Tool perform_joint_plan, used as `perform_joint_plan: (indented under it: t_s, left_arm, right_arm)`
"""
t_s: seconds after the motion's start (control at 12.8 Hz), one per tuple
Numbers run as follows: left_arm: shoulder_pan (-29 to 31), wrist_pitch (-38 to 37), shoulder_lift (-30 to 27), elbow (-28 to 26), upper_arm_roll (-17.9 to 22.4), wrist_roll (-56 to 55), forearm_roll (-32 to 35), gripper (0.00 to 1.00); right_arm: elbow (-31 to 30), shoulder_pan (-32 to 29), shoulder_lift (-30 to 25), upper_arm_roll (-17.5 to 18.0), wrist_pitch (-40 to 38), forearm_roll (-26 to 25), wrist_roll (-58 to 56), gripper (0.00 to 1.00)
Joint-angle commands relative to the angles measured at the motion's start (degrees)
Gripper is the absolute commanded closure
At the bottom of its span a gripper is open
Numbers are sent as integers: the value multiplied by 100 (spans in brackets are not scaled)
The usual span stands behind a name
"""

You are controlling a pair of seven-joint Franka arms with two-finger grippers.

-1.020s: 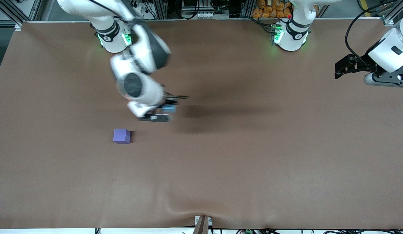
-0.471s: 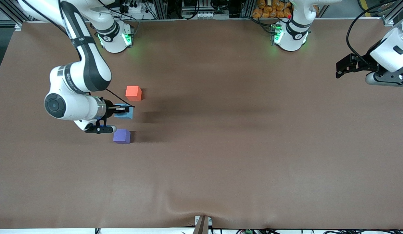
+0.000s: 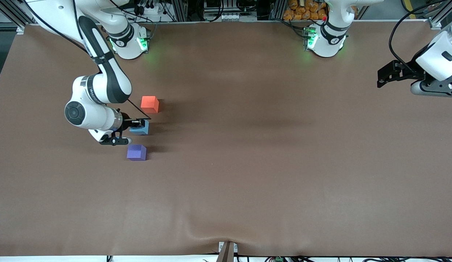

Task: Place blue block between orange and purple blocks
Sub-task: 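Lower the blue block onto the table and open the right gripper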

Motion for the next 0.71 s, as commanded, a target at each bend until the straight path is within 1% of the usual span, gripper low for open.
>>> perform_joint_plan:
  t_s: [0.0, 0.16, 0.31, 0.47, 0.63]
  left_arm:
    - [-27, -84, -25, 68, 30, 73, 77, 0]
    - [-27, -49, 28, 269, 39, 90, 129, 0]
    - [-36, -58, 63, 270, 39, 2, 251, 0]
    - [25, -58, 81, 261, 39, 11, 278, 0]
    - [8, -67, 107, 261, 30, 2, 287, 0]
  right_arm:
    - [-291, -94, -126, 122, 375, -21, -120, 100]
    - [-336, -112, -108, 122, 456, 15, -103, 100]
    - [-345, -156, -3, 122, 508, 41, -103, 100]
    - [-380, -130, 67, 122, 596, 356, -111, 100]
    - [-380, -95, 129, 122, 676, 445, -111, 100]
